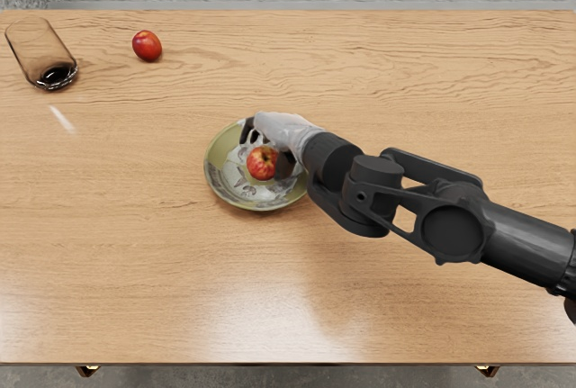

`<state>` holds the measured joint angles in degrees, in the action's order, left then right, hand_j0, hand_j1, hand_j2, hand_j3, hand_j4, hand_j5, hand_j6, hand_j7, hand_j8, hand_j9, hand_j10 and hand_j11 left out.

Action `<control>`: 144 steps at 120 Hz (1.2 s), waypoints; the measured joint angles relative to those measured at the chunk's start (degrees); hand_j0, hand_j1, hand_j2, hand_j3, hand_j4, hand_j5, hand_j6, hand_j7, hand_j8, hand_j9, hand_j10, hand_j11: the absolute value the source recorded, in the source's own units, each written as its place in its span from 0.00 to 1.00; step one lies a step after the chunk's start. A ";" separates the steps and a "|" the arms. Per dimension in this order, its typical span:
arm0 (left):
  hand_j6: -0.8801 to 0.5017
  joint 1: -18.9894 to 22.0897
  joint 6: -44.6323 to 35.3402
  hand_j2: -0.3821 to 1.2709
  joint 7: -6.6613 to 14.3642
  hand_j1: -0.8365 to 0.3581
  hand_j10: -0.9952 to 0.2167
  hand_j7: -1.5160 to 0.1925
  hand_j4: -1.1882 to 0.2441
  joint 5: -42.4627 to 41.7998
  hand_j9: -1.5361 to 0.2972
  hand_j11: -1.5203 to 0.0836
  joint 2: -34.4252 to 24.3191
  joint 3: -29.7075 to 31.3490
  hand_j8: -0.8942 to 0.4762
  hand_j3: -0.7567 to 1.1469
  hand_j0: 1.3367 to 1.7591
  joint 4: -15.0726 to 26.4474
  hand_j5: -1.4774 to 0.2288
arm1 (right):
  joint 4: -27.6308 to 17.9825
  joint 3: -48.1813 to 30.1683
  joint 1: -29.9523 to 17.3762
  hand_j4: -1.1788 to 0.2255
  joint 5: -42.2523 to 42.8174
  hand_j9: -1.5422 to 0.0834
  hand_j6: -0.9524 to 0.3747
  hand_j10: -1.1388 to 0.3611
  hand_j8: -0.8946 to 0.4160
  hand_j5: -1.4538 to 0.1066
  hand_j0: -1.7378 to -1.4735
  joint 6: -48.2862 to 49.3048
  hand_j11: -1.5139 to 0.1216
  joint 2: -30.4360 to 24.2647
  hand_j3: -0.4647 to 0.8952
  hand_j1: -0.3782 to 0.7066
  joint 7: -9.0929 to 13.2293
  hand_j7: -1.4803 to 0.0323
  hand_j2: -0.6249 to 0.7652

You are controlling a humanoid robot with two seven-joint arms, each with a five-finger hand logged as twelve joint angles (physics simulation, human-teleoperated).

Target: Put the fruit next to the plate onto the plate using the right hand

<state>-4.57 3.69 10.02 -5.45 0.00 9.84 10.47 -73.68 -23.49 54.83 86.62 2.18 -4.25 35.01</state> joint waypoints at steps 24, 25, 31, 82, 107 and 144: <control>0.64 0.00 0.00 0.23 0.00 0.99 0.82 0.89 0.83 0.00 0.84 0.95 0.00 0.00 0.65 0.40 0.76 -0.01 0.87 | -0.59 -0.35 0.14 0.61 -0.05 0.68 0.49 0.54 0.45 0.65 0.31 -0.06 0.66 -0.11 0.34 0.37 0.00 0.70 0.41; 0.64 0.00 0.00 0.23 0.00 0.99 0.82 0.89 0.83 0.00 0.84 0.95 0.00 0.00 0.65 0.40 0.76 -0.01 0.87 | -0.62 -0.39 0.14 0.62 -0.05 0.69 0.50 0.54 0.45 0.66 0.31 -0.06 0.66 -0.12 0.34 0.36 0.00 0.70 0.41; 0.64 0.00 0.00 0.23 0.00 0.99 0.82 0.89 0.83 0.00 0.84 0.95 0.00 0.00 0.65 0.40 0.76 -0.01 0.87 | -0.95 -0.63 0.16 0.63 -0.14 0.70 0.51 0.56 0.46 0.67 0.30 -0.05 0.68 -0.18 0.34 0.35 0.00 0.72 0.41; 0.64 0.00 0.00 0.23 0.00 0.99 0.82 0.89 0.83 0.00 0.84 0.95 0.00 0.00 0.65 0.40 0.76 -0.01 0.87 | -13.09 -10.29 -0.20 0.75 -19.51 0.85 0.62 0.67 0.58 0.82 0.30 7.11 0.82 -11.49 0.34 0.17 0.00 0.87 0.43; 0.64 0.00 0.00 0.23 0.00 0.99 0.82 0.89 0.83 0.00 0.84 0.95 0.00 0.00 0.65 0.40 0.76 -0.01 0.87 | -14.04 -18.83 -1.54 0.81 -37.51 0.91 0.68 0.73 0.65 0.89 0.30 21.28 0.89 -19.69 0.34 0.08 0.00 0.94 0.44; 0.64 0.00 0.00 0.23 0.00 0.99 0.82 0.89 0.83 0.00 0.84 0.95 0.00 -0.01 0.65 0.40 0.76 0.00 0.87 | -12.94 -22.86 -2.31 0.83 -59.95 0.94 0.71 0.75 0.67 0.92 0.30 31.97 0.92 -35.55 0.34 0.04 0.00 0.97 0.45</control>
<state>-4.57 3.69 10.02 -5.45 0.00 9.83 10.47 -86.62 -46.35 52.52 26.67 34.15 -39.79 35.00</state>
